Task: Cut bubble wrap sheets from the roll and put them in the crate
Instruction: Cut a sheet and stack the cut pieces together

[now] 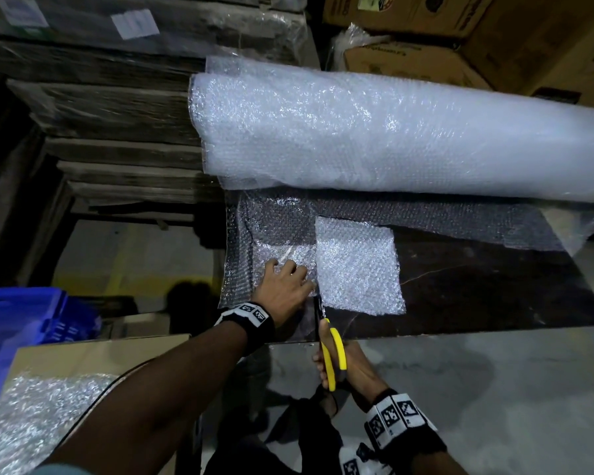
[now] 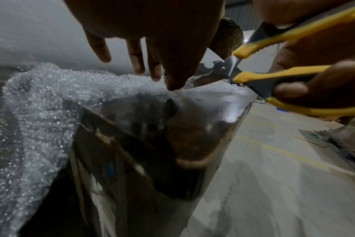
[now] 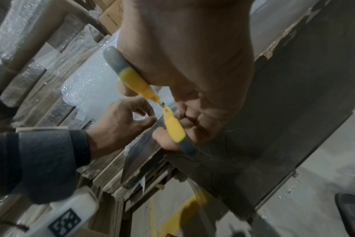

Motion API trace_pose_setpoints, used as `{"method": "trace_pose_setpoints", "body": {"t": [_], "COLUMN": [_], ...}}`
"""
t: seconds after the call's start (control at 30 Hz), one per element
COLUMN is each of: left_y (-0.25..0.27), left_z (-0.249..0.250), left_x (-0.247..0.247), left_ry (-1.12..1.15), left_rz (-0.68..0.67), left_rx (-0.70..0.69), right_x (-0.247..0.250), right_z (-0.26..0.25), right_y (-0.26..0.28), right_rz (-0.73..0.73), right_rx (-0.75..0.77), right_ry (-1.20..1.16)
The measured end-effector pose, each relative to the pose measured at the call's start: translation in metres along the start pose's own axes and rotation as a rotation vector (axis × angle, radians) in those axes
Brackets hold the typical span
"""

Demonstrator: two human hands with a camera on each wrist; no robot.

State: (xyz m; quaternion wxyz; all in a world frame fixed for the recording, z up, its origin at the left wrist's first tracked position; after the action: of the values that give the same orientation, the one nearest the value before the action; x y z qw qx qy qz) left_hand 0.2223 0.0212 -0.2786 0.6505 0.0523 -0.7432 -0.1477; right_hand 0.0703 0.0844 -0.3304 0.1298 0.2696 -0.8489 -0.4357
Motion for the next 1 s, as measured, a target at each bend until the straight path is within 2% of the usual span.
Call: {"method": "trace_pose_setpoints", "body": {"t": [0.1,0.23,0.43,0.63,0.77,0.9,1.0], "left_y": [0.0,0.001,0.01,0.015,0.015,0.014,0.013], "left_z": [0.0,0.002,0.009,0.007,0.007,0.007,0.007], "left_x": [-0.003,-0.012,-0.005,0.001,-0.002,-0.003,-0.003], "left_ry": [0.007,0.014,0.053,0.066,0.04,0.081,0.054], "left_rz": [-0.004,-0.016,0.099,0.236,0.223,0.177,0.18], "left_rx": [-0.024,-0.048,-0.071,-0.083,-0.068,-0.063,-0.059], "right_x": [-0.006,-0.006,0.001,0.006,0.001,0.001,-0.001], "right_z": [0.0,-0.007,-0.018,-0.024,-0.033,-0.041,-0.042], "right_y": [-0.003,-0.003,0.004,0.007,0.008,0.004,0.002], "right_rz": [-0.075,-0.09,-0.054,-0.045,-0.084,-0.061,-0.075], "right_rx": [-0.071,-0.03,0.083,0.092,0.089,0.142,0.118], "right_ry": [-0.001,0.012,-0.001,0.061,0.064,0.074,0.073]}}
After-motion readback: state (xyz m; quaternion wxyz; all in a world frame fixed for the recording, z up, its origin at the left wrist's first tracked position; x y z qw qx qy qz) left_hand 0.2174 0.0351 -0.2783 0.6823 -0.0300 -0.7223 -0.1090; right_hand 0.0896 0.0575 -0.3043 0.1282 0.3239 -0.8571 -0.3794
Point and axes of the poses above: each hand's wrist, its own y-axis away from the middle knuckle, its own x-axis out of the back of the hand, z = x × y, the point moved 10 cm from there along -y, towards the middle knuckle, and after that the axes turned 13 degrees about -z, right-handed, at the moved point
